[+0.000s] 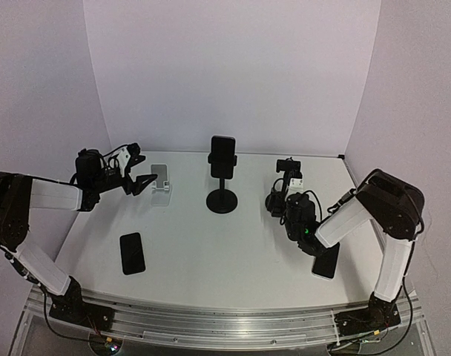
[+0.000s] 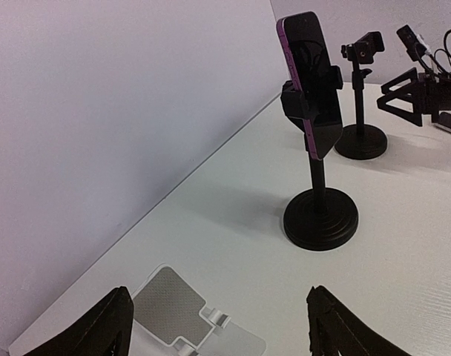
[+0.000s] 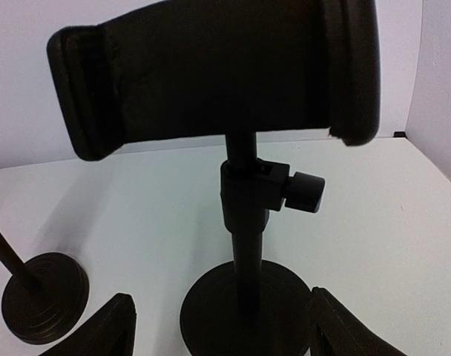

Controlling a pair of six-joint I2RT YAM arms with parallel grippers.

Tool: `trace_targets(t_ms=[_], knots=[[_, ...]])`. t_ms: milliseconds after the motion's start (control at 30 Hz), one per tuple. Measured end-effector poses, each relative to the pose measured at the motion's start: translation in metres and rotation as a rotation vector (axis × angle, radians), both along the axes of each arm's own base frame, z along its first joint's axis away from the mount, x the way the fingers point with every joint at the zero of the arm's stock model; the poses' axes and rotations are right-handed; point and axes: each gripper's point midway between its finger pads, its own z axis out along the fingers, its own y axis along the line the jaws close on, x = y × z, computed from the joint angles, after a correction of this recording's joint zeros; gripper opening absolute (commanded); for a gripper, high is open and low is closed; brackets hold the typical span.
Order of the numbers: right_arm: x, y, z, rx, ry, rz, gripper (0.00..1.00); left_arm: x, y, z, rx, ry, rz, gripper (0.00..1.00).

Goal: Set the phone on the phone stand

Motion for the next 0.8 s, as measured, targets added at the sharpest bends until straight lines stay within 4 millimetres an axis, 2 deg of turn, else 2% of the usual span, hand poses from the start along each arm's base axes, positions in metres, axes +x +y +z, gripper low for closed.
trace_targets(t_ms=[300, 533, 800], knots=[[0.018, -0.007, -0.033, -0.137, -0.034, -0.053, 0.73, -0.001, 0.001, 0.007, -0.002, -0.02, 0.007, 0.8], [0.041, -0.014, -0.032, -0.147, -0.062, -0.111, 0.7, 0.001, 0.003, 0.007, 0.001, -0.021, 0.021, 0.8], [0.052, -0.024, -0.039, -0.153, -0.064, -0.138, 0.56, 0.002, 0.004, 0.007, 0.003, -0.022, 0.03, 0.8]])
